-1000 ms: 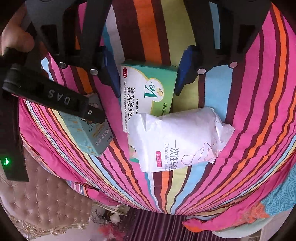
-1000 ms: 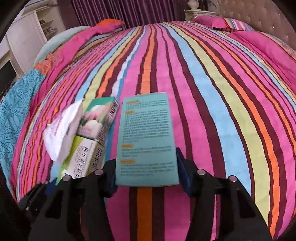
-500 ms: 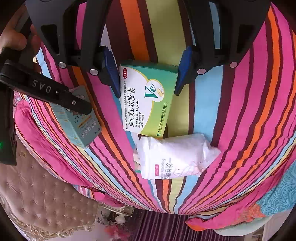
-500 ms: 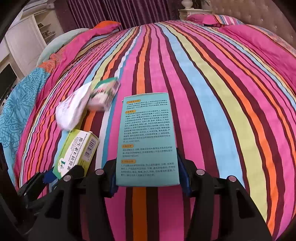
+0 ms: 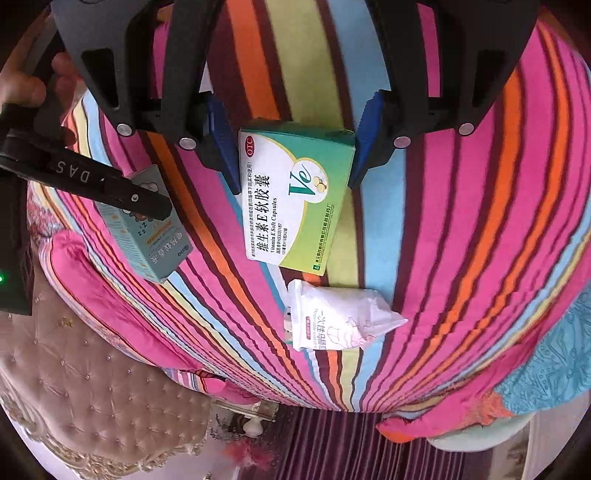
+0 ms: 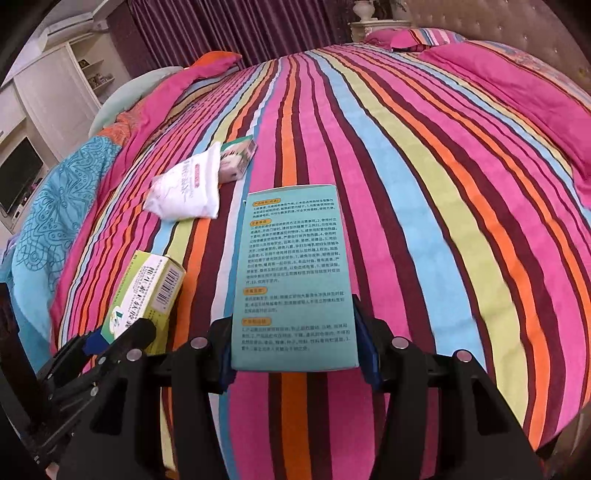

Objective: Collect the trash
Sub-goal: 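Carry both boxes over the wastebasket and open both tools to drop them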

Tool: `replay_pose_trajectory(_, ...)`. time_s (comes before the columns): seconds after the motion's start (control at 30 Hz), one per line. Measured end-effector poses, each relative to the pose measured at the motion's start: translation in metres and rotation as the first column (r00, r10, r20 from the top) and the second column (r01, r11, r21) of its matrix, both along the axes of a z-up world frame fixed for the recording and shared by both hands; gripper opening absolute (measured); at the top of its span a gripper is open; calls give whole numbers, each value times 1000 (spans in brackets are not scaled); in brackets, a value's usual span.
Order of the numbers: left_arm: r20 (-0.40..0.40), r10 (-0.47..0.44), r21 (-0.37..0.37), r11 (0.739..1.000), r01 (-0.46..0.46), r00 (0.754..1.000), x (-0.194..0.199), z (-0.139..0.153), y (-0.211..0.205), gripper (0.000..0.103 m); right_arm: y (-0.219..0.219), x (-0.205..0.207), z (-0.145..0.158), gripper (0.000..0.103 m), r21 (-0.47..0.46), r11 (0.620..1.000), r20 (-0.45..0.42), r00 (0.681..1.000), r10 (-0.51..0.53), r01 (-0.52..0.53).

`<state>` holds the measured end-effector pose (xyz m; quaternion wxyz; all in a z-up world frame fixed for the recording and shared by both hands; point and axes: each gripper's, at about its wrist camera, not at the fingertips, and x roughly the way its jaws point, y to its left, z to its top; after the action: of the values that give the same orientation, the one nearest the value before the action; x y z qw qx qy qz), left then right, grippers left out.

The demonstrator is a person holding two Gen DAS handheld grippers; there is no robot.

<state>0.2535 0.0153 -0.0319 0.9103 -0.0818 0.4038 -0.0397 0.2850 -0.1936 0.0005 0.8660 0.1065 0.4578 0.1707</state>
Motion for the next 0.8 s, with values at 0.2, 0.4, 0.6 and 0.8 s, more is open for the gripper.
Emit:
replay_pose_trajectory(0.2, 1, 1, 19, 1000, -1, 1000, -36, 5, 5, 56, -5, -35, 1, 50, 18, 1000, -8, 1000, 4, -4)
replay_pose_trajectory(0.4, -1, -1, 39, 999, 1, 1000, -76, 6, 7, 56, -9, -74, 2, 50, 58, 998, -23, 1000, 21, -19)
replay_pose_trajectory(0.6, -12, -1, 51, 999, 1, 1000, -110, 5, 7, 56, -11, -106, 2, 50, 45, 998, -21, 999, 37, -36)
replay_pose_trajectory(0.8, -28, -18, 58, 998, 20, 999, -140, 3, 5, 56, -14, -133, 0, 50, 43, 998, -37, 999, 37, -35)
